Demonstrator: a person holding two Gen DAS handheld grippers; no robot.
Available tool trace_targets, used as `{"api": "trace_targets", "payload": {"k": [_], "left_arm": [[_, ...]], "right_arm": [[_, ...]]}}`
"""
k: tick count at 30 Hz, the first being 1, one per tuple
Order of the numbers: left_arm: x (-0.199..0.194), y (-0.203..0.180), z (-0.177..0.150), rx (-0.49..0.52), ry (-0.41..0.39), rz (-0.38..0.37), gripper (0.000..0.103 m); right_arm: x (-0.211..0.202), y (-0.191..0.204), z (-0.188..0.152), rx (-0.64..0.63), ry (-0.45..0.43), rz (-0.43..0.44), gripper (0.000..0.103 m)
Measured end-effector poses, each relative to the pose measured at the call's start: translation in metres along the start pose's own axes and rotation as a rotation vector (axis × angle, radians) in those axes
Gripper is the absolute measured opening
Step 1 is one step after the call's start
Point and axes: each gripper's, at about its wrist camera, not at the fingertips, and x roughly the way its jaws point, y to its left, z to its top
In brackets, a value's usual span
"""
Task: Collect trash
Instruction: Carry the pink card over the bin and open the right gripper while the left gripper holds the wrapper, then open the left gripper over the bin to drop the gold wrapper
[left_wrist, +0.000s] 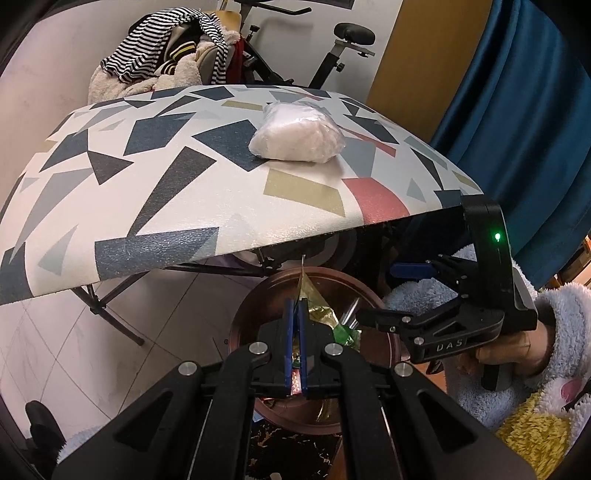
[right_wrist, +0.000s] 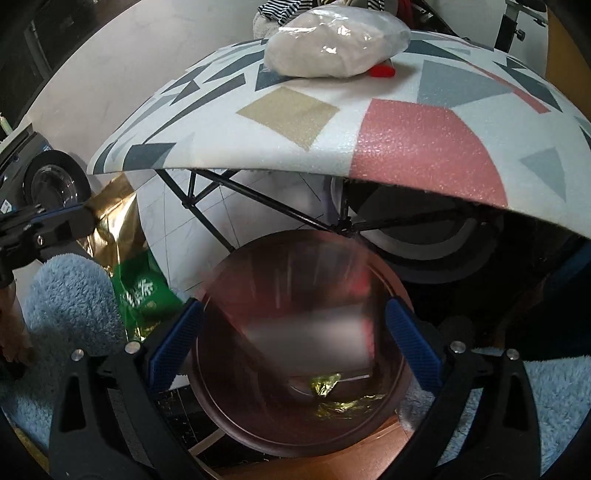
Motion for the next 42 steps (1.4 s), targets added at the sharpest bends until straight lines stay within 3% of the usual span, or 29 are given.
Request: {"api": "trace_targets", "payload": {"k": [9, 17, 26, 42], "left_arm": [[0.006, -0.005, 0.002, 0.018, 0.002, -0.001, 0.003], [0.028, -0.008, -0.001, -0.01, 0.0, -0.049, 0.003], [0.046, -0.003, -0.009, -0.055, 0.039, -0.063, 0.003], [0.053, -0.015, -0.008, -0.007, 0.052, -0.026, 0.006]], "right_arm": [[-0.027, -0.011, 0.003, 0.02, -0.11, -0.04, 0.097], [-0.054, -0.025, 0.004, 0.074, -0.221, -0.077, 0.097], [-0.056, -0.025, 0.006, 0.068, -0.222, -0.1, 0.097], [-0.056, -0.032, 0.001, 0.115, -0.223, -0.102, 0.097]]}}
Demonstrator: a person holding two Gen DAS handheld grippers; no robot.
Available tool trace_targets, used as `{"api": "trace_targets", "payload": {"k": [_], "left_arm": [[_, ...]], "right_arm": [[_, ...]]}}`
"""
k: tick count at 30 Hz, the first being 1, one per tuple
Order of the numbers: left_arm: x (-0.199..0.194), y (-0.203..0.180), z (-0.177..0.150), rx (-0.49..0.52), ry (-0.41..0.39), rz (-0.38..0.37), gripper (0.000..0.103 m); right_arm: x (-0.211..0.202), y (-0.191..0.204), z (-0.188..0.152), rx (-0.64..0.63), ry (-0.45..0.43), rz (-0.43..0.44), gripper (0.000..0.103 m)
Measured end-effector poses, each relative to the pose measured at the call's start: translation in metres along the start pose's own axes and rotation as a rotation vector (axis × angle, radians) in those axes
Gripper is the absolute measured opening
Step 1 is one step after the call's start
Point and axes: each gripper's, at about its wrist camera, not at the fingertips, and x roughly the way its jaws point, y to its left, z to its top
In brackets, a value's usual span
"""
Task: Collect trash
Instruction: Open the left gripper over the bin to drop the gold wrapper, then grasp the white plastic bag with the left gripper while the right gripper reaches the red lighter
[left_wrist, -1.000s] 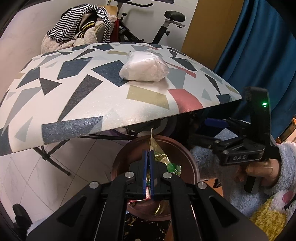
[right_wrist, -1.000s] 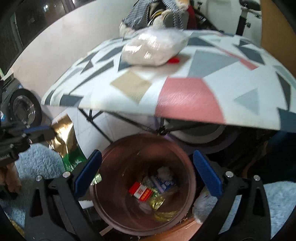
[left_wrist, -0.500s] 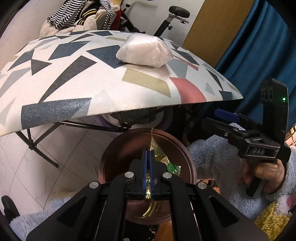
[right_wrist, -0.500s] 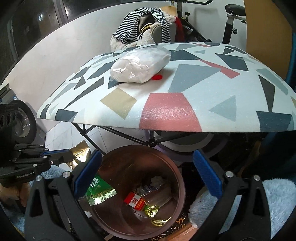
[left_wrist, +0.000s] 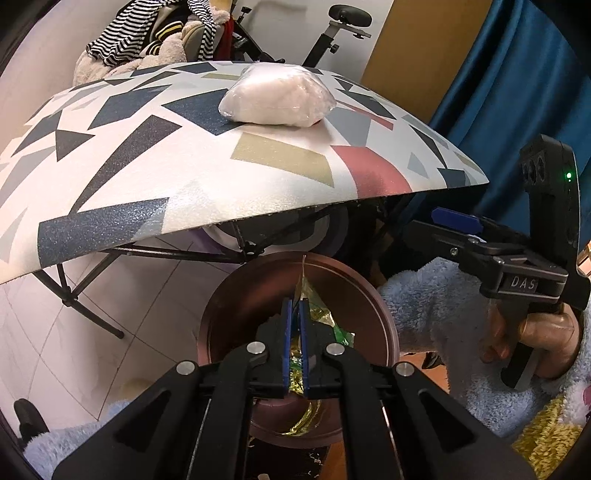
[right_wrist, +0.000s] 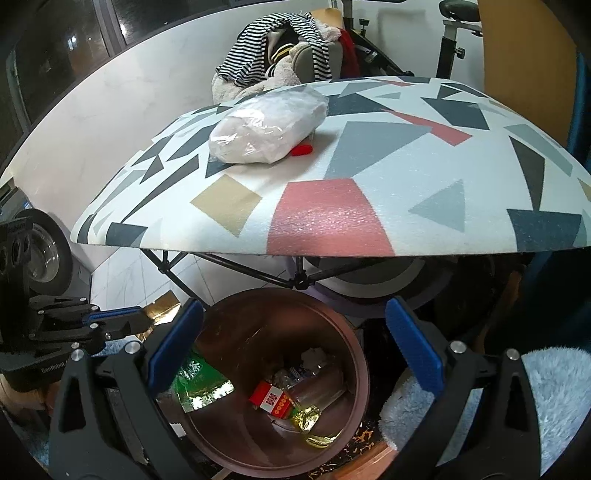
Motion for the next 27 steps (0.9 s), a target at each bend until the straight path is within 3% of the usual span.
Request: {"api": "trace_targets", "payload": {"k": [2, 4, 8, 16, 19, 27], "left_arm": [[0.0, 0.001, 0.0, -0.004, -0.001, 0.013, 0.013], [-0.001, 0.003, 0.0, -0.018, -0.01, 0.027, 0.04], [-0.007, 0.009, 0.0, -0.05, -0.038, 0.045, 0.051], [-0.013, 0.014, 0.002, -0.08, -0.066, 0.085, 0.091], [-0.013, 0.012, 0.002, -0.072, -0.072, 0.112, 0.097], [-0.017, 0.016, 0.002, -0.09, -0.093, 0.182, 0.097]], "right_arm": [[-0.001, 0.0, 0.0, 0.005, -0.003, -0.001, 0.097], [-0.001, -0.001, 0.0, 0.007, -0.005, -0.001, 0.097], [-0.002, -0.002, 0.0, 0.012, -0.014, -0.003, 0.097], [-0.004, -0.009, 0.001, 0.045, -0.029, 0.001, 0.097], [-0.004, -0.01, 0.0, 0.048, -0.036, 0.001, 0.098], [-0.005, -0.004, 0.001, 0.013, -0.046, 0.012, 0.098]]}}
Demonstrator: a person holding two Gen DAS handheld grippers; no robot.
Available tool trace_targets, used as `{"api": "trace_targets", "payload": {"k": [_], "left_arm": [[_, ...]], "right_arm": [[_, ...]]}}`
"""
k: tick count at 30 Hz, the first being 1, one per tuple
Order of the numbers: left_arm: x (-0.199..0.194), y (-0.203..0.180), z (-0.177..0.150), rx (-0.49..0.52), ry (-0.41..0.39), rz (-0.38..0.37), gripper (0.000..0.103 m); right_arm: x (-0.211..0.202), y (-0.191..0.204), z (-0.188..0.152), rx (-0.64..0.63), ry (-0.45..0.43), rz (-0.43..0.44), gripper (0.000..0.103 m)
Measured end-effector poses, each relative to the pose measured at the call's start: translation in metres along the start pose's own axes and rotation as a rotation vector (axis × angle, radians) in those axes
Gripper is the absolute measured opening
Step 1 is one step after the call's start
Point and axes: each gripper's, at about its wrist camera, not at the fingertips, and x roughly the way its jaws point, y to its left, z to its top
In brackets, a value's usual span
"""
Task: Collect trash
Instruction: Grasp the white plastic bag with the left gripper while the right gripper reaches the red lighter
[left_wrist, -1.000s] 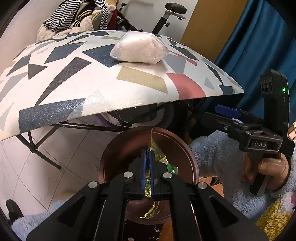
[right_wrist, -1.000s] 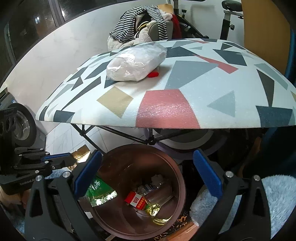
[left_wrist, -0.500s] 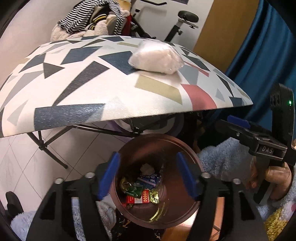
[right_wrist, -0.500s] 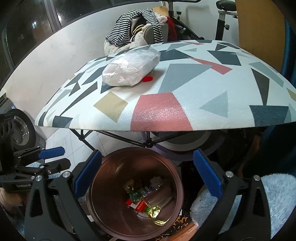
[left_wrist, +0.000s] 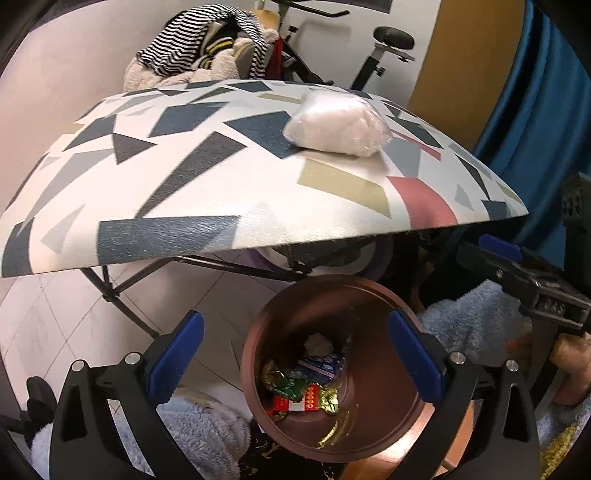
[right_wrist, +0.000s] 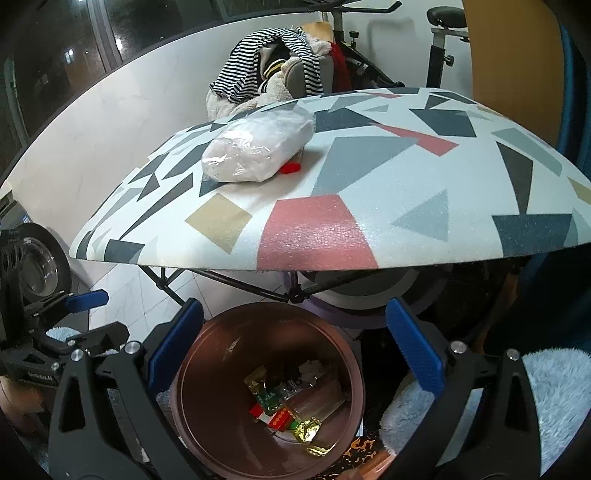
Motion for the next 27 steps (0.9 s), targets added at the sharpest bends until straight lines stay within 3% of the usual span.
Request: {"api": "trace_targets", "payload": {"k": [3, 14, 21, 25, 27], "left_arm": [[-0.002, 0.005, 0.001, -0.025, -0.01, 0.008, 0.097], [-0.007, 0.016, 0.009, -0.082, -0.054, 0.022, 0.097], [-0.01, -0.005, 0.075, 0.023, -0.104, -0.033, 0.097], [0.011, -0.022, 0.125, 0.032, -0.097, -0.088, 0.097], [0.035, -0.031, 0.152, 0.036, -0.056, -0.094, 0.097]], "right_arm": [[0.0, 0.002, 0.001, -0.012, 0.014, 0.026, 0.098], [0.0, 0.016, 0.004, -0.055, 0.027, -0.026, 0.097], [-0.006, -0.006, 0.037, 0.015, 0.007, -0.057, 0.097], [-0.009, -0.02, 0.06, 0.045, -0.029, -0.062, 0.097], [-0.008, -0.031, 0.074, 0.057, -0.044, -0.072, 0.097]]}}
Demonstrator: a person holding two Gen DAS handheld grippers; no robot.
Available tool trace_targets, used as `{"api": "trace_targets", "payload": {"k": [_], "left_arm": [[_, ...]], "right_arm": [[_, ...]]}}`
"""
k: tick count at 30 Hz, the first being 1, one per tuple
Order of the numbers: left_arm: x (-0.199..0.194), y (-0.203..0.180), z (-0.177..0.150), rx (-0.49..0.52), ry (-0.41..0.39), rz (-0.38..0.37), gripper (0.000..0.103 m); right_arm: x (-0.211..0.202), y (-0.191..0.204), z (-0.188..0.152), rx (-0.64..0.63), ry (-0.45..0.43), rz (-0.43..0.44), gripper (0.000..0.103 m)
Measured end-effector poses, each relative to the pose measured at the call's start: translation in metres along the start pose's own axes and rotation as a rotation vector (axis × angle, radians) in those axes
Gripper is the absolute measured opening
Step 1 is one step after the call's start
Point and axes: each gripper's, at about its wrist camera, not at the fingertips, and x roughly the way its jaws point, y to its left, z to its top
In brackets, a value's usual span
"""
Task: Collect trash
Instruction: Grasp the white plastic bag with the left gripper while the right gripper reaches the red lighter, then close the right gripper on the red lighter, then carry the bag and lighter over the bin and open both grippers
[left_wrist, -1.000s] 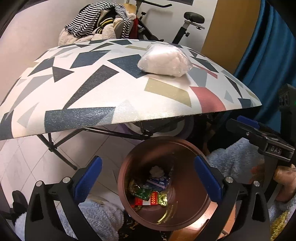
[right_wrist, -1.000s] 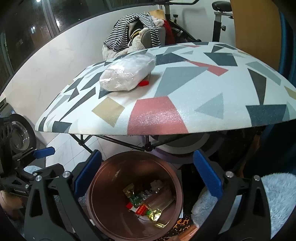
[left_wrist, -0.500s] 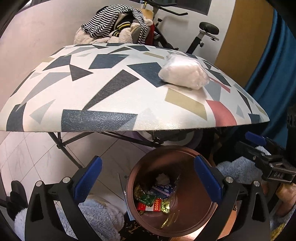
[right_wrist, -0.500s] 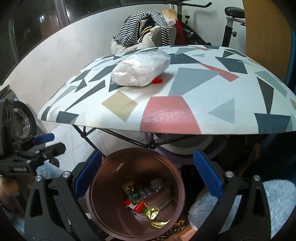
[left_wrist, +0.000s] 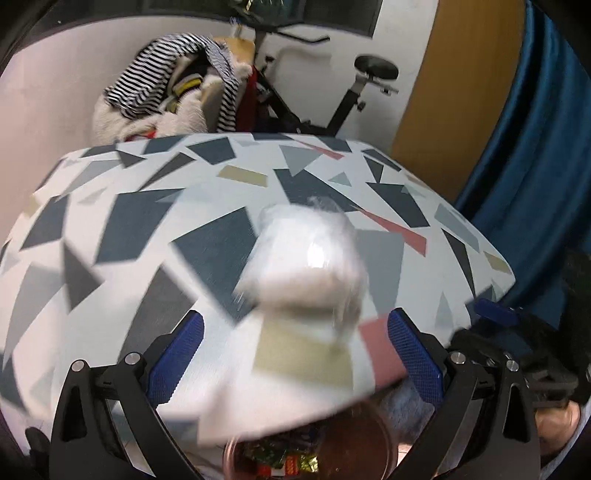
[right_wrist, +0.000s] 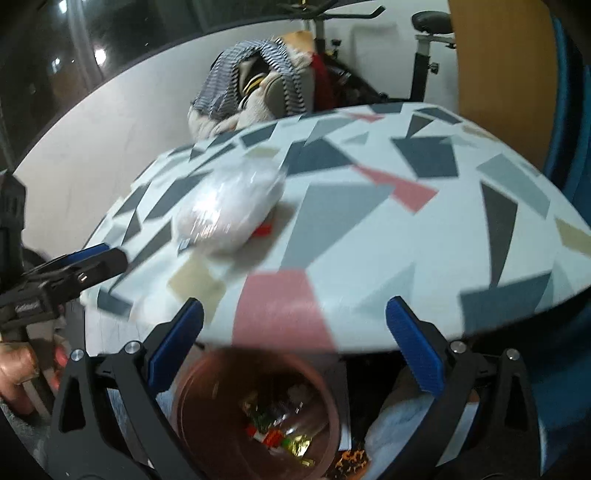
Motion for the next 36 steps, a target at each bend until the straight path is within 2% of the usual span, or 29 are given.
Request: {"api": "trace_targets", "payload": {"k": [3, 6, 8, 10, 12, 14, 19, 22, 26, 27, 31, 32, 34, 36], "left_arm": [[0.036, -0.002, 0.023, -0.014, 0.061, 0.02, 0.097], [0.065, 0.003, 0.033, -0.041, 0.125, 0.033, 0.097], [0.07, 0.005, 0.036, -0.045, 0.13, -0.026, 0.079], [0.066, 0.006, 0.038, -0.036, 0.122, -0.025, 0.064], [0.053, 0.012, 0.044, -0.04, 0.096, -0.038, 0.061], [0.032, 0.024, 0.05, -0.056, 0.048, -0.064, 0.06], [-0.011, 0.05, 0.055, -0.087, -0.021, -0.051, 0.06], [-0.032, 0.062, 0.044, -0.09, -0.033, -0.031, 0.06], [-0.053, 0.076, 0.021, -0.099, -0.045, 0.002, 0.06], [-0.057, 0.079, 0.015, -0.106, -0.047, 0.006, 0.06], [-0.067, 0.085, -0.002, -0.118, -0.05, 0.014, 0.06], [-0.07, 0.086, -0.006, -0.12, -0.051, 0.013, 0.06], [-0.073, 0.087, -0.013, -0.121, -0.054, 0.009, 0.06], [-0.076, 0.085, -0.021, -0.117, -0.055, 0.004, 0.06]], "right_arm": [[0.005, -0.015, 0.016, 0.028, -0.007, -0.004, 0.097], [0.013, -0.028, 0.028, 0.039, 0.006, 0.001, 0.097], [0.015, -0.033, 0.034, 0.032, 0.014, 0.004, 0.097], [0.021, -0.037, 0.04, 0.01, 0.031, 0.01, 0.093], [0.029, -0.036, 0.046, -0.021, 0.052, 0.022, 0.092], [0.038, -0.033, 0.051, -0.046, 0.066, 0.032, 0.086], [0.073, -0.007, 0.066, -0.146, 0.13, 0.068, 0.07], [0.1, 0.015, 0.073, -0.186, 0.169, 0.073, 0.062], [0.129, 0.033, 0.078, -0.178, 0.206, 0.058, 0.053], [0.138, 0.042, 0.079, -0.194, 0.214, 0.03, 0.052], [0.148, 0.061, 0.077, -0.257, 0.217, -0.049, 0.042], [0.149, 0.063, 0.077, -0.268, 0.219, -0.053, 0.032], [0.149, 0.065, 0.074, -0.285, 0.223, -0.05, 0.027], [0.147, 0.062, 0.073, -0.275, 0.23, -0.027, 0.027]]}}
